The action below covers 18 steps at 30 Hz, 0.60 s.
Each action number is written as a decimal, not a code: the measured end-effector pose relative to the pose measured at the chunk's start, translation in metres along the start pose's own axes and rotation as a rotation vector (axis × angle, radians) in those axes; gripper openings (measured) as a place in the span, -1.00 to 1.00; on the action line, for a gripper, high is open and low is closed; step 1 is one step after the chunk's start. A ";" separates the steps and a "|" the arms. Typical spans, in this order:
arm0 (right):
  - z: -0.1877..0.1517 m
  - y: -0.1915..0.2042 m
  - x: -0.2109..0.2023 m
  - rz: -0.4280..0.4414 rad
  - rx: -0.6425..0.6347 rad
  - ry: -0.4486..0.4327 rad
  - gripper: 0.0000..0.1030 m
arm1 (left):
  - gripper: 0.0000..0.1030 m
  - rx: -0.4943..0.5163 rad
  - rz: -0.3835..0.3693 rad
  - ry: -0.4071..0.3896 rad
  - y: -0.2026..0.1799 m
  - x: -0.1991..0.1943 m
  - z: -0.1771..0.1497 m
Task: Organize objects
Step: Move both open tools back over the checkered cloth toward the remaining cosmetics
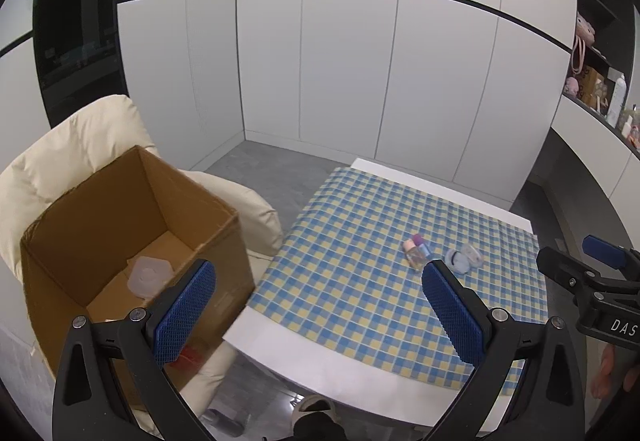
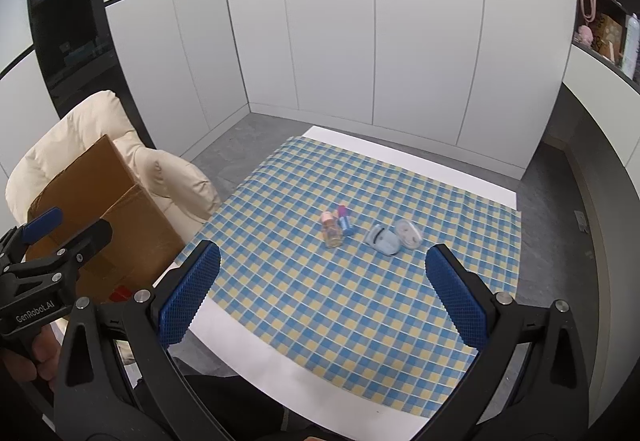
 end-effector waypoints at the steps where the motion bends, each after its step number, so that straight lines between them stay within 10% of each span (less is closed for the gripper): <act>1: -0.001 -0.004 -0.001 -0.004 0.005 0.001 1.00 | 0.99 0.002 -0.005 0.003 -0.003 0.001 0.000; 18: -0.010 -0.048 -0.013 -0.057 0.058 0.000 1.00 | 0.99 0.083 -0.052 0.019 -0.050 0.008 -0.005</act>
Point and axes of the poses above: each gripper's, at about its wrist camera, not at the fingertips, and x roughly the way its jaws point, y to its left, z to its top, the point moved 3 cm from there along x, roughly the way its jaws point, and after that the axes turned 6 degrees about -z, right-handed, at the moved point
